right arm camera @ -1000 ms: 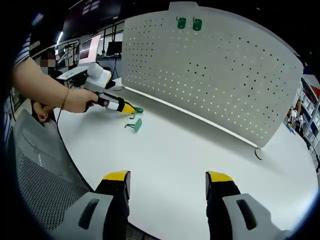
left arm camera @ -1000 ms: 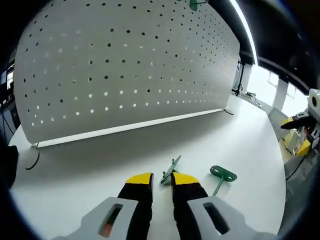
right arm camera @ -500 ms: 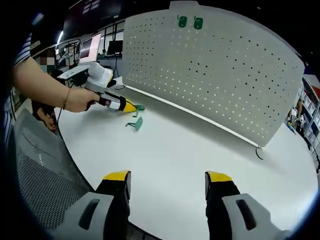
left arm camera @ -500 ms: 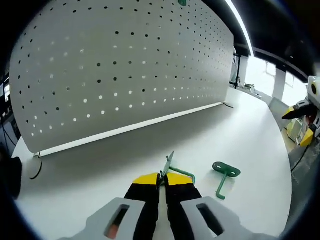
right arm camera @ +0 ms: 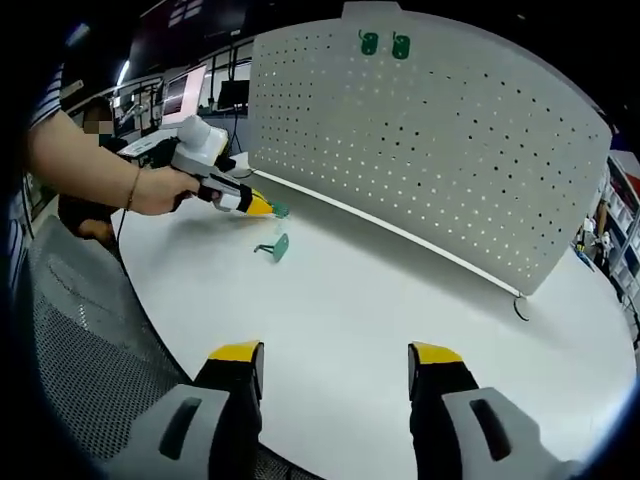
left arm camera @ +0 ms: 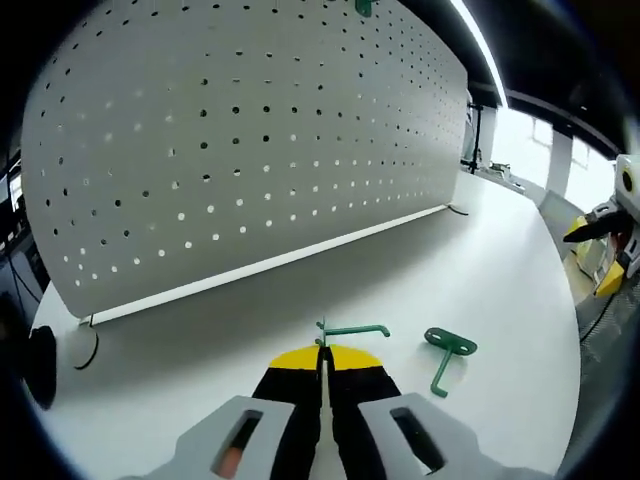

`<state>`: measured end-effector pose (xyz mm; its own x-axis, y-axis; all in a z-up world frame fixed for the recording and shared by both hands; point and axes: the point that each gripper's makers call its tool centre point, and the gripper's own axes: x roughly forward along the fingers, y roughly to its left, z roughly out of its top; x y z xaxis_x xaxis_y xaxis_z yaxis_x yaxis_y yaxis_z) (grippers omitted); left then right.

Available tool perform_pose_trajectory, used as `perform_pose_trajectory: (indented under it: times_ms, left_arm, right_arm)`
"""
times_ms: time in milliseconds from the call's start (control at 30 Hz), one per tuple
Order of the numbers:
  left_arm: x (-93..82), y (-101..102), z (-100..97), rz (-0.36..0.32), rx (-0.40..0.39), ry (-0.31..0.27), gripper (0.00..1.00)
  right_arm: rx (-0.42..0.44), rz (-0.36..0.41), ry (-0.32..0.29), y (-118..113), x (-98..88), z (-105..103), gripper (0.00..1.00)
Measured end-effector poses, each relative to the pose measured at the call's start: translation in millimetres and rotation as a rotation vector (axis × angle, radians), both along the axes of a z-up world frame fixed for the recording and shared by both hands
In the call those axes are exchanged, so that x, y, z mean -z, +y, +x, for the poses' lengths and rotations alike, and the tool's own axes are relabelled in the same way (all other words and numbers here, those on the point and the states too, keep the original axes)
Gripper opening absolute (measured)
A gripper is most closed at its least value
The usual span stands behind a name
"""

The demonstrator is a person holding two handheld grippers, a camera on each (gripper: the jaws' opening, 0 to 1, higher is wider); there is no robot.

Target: Insert the hook assembly into the mounting plate slot until the hook locks in place.

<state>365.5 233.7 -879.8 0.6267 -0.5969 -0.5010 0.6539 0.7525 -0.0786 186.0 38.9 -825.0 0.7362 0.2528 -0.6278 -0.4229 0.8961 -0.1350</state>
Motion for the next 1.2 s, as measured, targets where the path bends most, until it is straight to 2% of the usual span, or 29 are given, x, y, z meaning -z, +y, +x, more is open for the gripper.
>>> perform_pose_trajectory:
  times_ms: [33, 100, 200, 300, 433, 567, 667, 733, 800, 833, 900, 1000, 1167, 1200]
  left_arm:
    - [-0.3, 0.2, -0.2, -0.007, -0.004, 0.011, 0.01]
    - [-2.2, 2.4, 1.6, 0.016, 0.0, -0.017, 0.01]
    - [-0.4, 4.4, 3.4, 0.002, -0.017, 0.014, 0.01]
    - [-4.8, 6.4, 6.1, 0.01, -0.025, 0.004, 0.01]
    - [-11.9, 8.7, 8.5, -0.01, -0.038, 0.028, 0.01]
    - [-18.2, 11.5, 9.0, 0.016, -0.038, 0.039, 0.01]
    - [-30.4, 14.8, 8.9, 0.039, -0.042, 0.055, 0.01]
    - [-39.1, 18.1, 9.4, 0.036, -0.055, 0.068, 0.01]
    - [-43.8, 20.3, 7.4, 0.028, -0.066, 0.104, 0.01]
    - [-49.3, 21.4, 7.2, 0.031, -0.065, 0.1, 0.01]
    - [-54.8, 23.0, 3.2, 0.049, -0.06, 0.124, 0.01]
    - [-65.9, 21.1, -5.1, 0.037, -0.055, 0.161, 0.01]
    - [-83.7, 12.7, -22.2, 0.012, -0.044, 0.223, 0.01]
    - [-86.8, 10.7, -25.1, 0.002, -0.043, 0.23, 0.01]
  right_arm:
    - [-0.001, 0.0, 0.0, 0.1, -0.2, -0.1, 0.56]
    - [-0.001, 0.0, -0.003, 0.1, -0.6, 0.1, 0.56]
    - [-0.003, 0.003, -0.005, 0.6, -1.3, 0.1, 0.56]
    - [-0.006, 0.005, -0.005, 1.5, -1.4, -0.2, 0.56]
    - [-0.007, 0.01, -0.009, 1.9, -2.5, 0.1, 0.56]
    - [-0.009, 0.015, -0.013, 2.8, -3.5, 0.5, 0.56]
    - [-0.012, 0.019, -0.015, 3.8, -4.4, 0.5, 0.56]
    - [-0.015, 0.026, -0.021, 5.0, -5.8, 0.9, 0.56]
    - [-0.02, 0.033, -0.024, 6.6, -6.8, 0.9, 0.56]
    - [-0.024, 0.037, -0.027, 7.8, -7.5, 0.9, 0.56]
    - [-0.037, 0.046, -0.03, 10.9, -8.6, 0.7, 0.56]
    - [-0.053, 0.06, -0.029, 15.0, -9.7, 0.2, 0.56]
    - [-0.084, 0.11, -0.008, 25.0, -13.9, 2.8, 0.55]
    - [-0.09, 0.155, 0.0, 32.3, -19.6, 6.6, 0.54]
